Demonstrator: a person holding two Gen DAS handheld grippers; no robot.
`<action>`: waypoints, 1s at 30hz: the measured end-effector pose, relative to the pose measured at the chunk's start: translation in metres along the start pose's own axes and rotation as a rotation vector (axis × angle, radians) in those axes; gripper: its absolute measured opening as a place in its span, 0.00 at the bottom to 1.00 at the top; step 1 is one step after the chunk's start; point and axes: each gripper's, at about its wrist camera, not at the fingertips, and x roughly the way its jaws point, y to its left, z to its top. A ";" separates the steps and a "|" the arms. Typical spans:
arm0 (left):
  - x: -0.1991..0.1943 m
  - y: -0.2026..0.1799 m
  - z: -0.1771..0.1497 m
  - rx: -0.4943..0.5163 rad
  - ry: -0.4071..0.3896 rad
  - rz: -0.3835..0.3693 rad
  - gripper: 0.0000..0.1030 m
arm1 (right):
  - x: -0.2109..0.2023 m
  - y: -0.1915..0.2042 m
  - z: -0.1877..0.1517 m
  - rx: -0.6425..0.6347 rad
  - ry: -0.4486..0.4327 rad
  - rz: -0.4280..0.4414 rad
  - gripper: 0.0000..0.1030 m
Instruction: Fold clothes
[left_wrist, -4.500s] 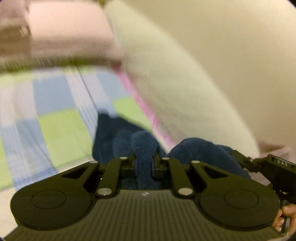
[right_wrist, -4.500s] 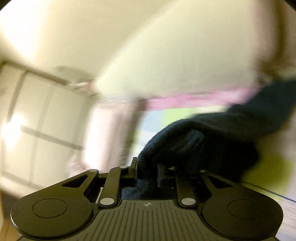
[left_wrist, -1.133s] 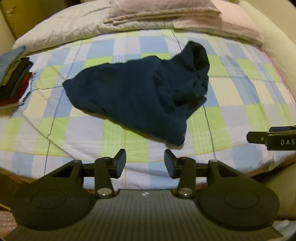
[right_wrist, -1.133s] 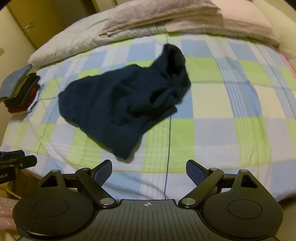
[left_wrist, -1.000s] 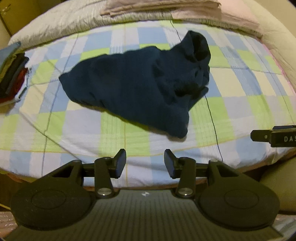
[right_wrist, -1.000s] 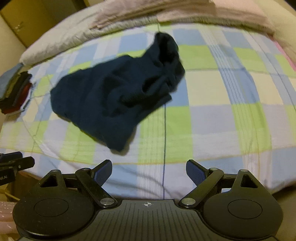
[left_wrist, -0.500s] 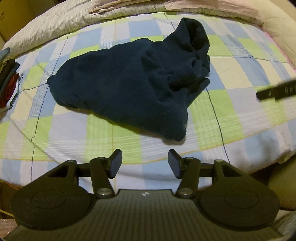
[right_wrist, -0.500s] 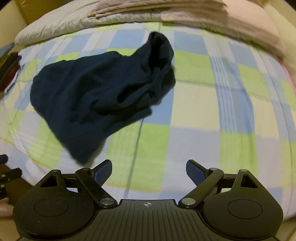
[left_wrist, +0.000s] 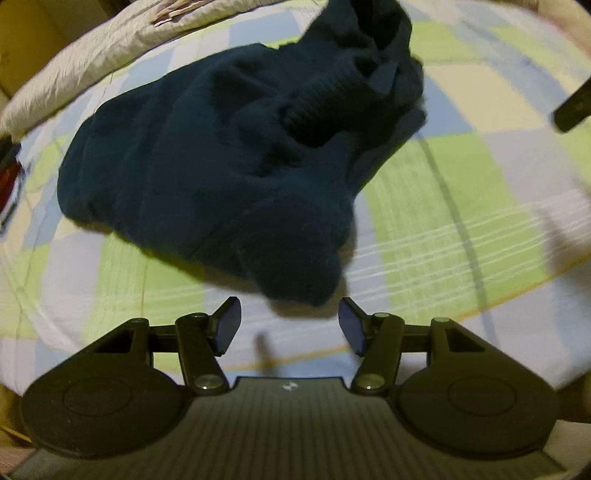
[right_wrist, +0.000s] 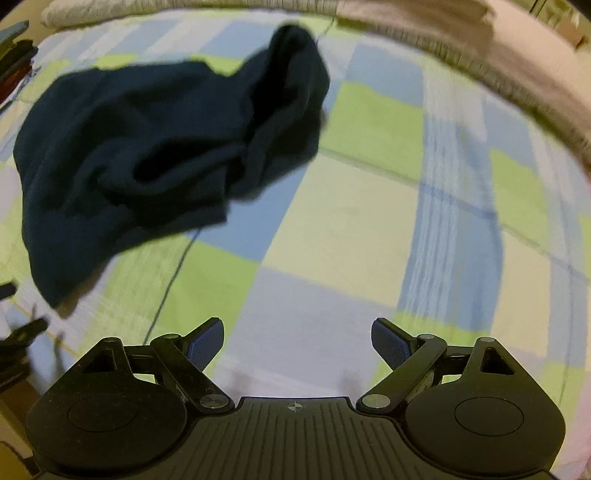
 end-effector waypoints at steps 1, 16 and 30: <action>0.006 0.000 0.001 0.013 0.000 0.021 0.39 | 0.004 0.000 -0.001 -0.003 0.014 0.008 0.88; -0.079 0.193 -0.032 -0.304 -0.153 0.164 0.09 | -0.009 0.030 0.050 -0.225 -0.204 0.098 0.87; -0.013 0.143 -0.082 -0.115 -0.092 0.228 0.31 | 0.094 0.144 0.039 -1.120 -0.414 -0.169 0.87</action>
